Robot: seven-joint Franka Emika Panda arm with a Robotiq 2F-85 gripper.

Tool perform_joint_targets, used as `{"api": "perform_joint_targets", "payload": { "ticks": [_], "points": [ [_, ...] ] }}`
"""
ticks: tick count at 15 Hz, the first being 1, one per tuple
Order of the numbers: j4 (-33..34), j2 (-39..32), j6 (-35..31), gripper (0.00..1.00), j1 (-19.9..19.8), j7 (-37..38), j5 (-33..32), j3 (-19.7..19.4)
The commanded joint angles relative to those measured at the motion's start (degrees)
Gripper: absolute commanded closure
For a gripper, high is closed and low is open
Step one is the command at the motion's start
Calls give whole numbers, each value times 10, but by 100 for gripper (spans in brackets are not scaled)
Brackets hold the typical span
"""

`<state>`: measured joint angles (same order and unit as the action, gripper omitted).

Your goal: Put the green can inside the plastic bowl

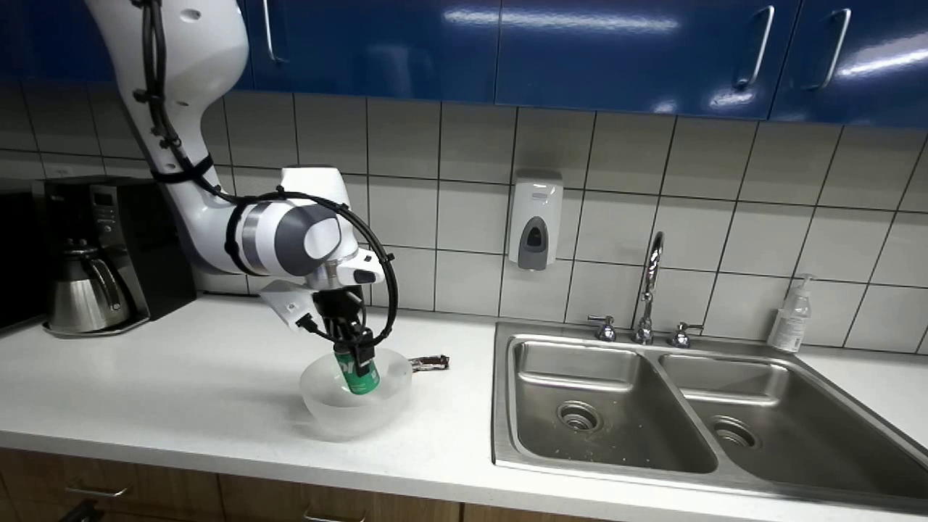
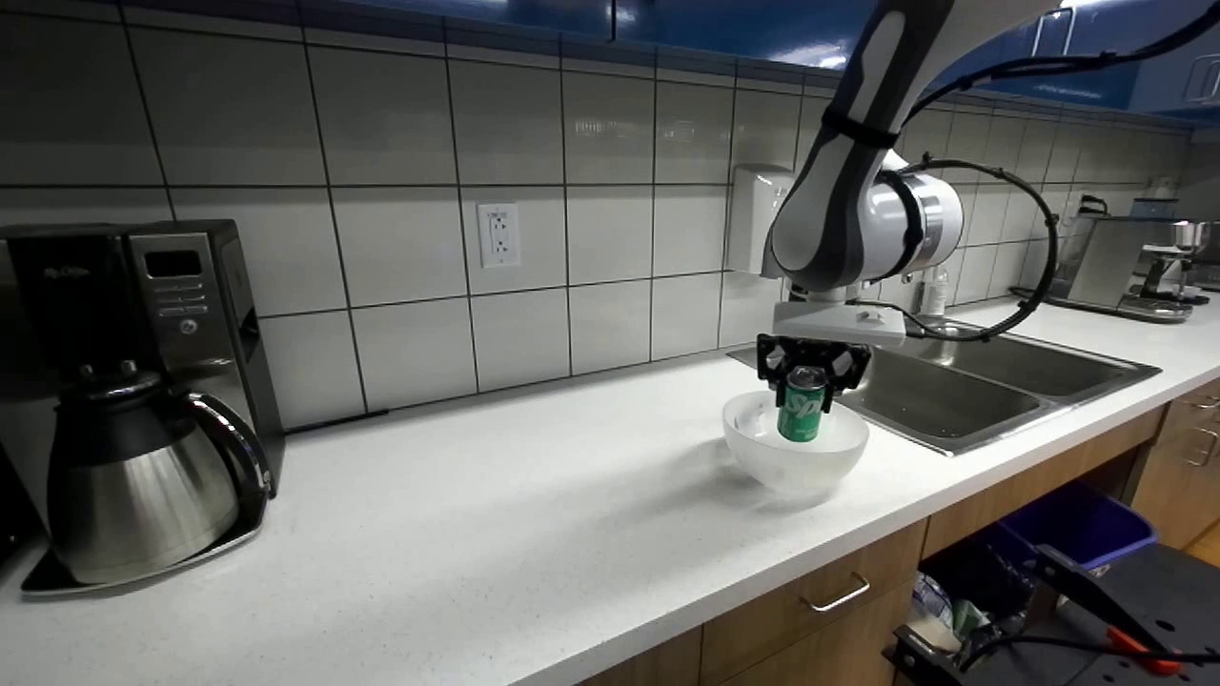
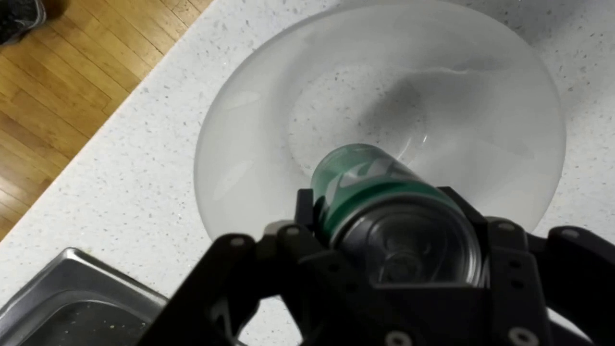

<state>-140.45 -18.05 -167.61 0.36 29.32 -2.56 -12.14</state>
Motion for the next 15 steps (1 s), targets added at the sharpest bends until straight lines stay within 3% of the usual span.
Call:
{"api": "perform_joint_targets", "payload": {
  "ticks": [1, 15],
  "points": [
    [26, -29, -13, 61, 1, -16, 50, 8],
    [49, -84, -24, 61, -19, -46, 157, 43]
  ]
}}
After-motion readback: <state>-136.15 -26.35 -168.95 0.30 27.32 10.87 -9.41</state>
